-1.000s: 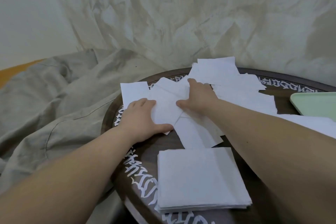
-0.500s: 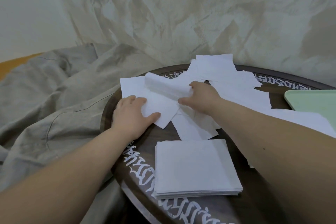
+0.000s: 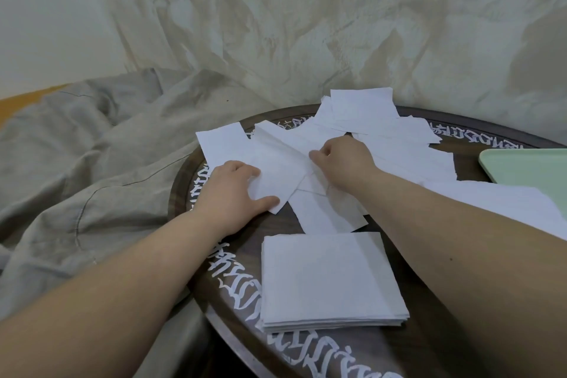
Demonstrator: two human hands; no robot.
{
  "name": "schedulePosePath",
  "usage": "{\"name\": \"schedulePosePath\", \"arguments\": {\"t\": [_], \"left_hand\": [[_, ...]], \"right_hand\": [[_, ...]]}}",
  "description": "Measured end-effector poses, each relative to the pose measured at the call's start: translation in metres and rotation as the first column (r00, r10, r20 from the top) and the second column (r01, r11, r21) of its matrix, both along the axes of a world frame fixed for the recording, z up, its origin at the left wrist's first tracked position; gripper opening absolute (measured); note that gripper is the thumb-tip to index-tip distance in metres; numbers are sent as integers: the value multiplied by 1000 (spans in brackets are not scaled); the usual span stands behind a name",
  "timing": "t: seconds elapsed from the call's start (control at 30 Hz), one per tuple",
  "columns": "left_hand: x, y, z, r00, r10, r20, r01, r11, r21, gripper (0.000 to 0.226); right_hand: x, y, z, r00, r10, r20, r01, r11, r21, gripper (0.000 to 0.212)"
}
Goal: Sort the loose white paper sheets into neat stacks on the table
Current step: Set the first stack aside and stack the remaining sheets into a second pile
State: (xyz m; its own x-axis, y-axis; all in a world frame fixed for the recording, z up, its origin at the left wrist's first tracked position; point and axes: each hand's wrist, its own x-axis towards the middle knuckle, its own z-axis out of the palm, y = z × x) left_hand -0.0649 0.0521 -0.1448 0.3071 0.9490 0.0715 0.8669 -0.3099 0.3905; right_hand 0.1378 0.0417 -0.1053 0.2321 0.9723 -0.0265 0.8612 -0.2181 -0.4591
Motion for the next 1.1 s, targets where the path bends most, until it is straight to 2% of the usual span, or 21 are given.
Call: {"name": "schedulePosePath", "arguments": {"t": [0.07,0.13,0.2,0.27,0.47,0.57,0.73,0.9,0.97,1.03,1.1], "left_hand": [[0,0,4,999,-43,-31,42,999,-22,73],[-2,1,7,992,-99,-81,93,993,-66,84],[-3,1,9,986,-127,-111,117,989,-90,91],[-3,1,7,985,-127,-117,118,990,-81,92],[-2,2,3,985,-124,-122,119,992,-42,92],[-2,1,4,983,-134,-124,130,991,-43,91],[-9,0,7,985,-150,-90,146,988,-50,95],[-18,0,4,996,-72,-52,72,997,6,93],[-18,-2,9,1000,-1,-26,3,999,53,80],[-15,-5,19,997,75,-1,-75,991,110,55],[-11,-7,32,990,139,33,-142,985,102,30]], "right_hand": [[-1,2,-5,1000,6,-4,-6,1000,6,34],[-3,1,-7,997,61,-52,-61,998,1,56],[-4,-2,-5,977,192,-93,-192,981,7,78],[-5,-6,-7,936,352,-25,-353,935,-21,89],[-8,-14,-10,818,517,253,-520,852,-58,76],[-16,-10,-15,802,487,346,-500,864,-56,69],[-17,4,-18,801,351,485,-436,897,71,26],[-5,2,-10,860,205,467,-335,918,213,23],[0,-1,0,877,162,452,-302,918,258,18],[6,-5,11,896,121,428,-264,919,292,15],[9,-10,22,911,74,406,-214,926,311,19]]}}
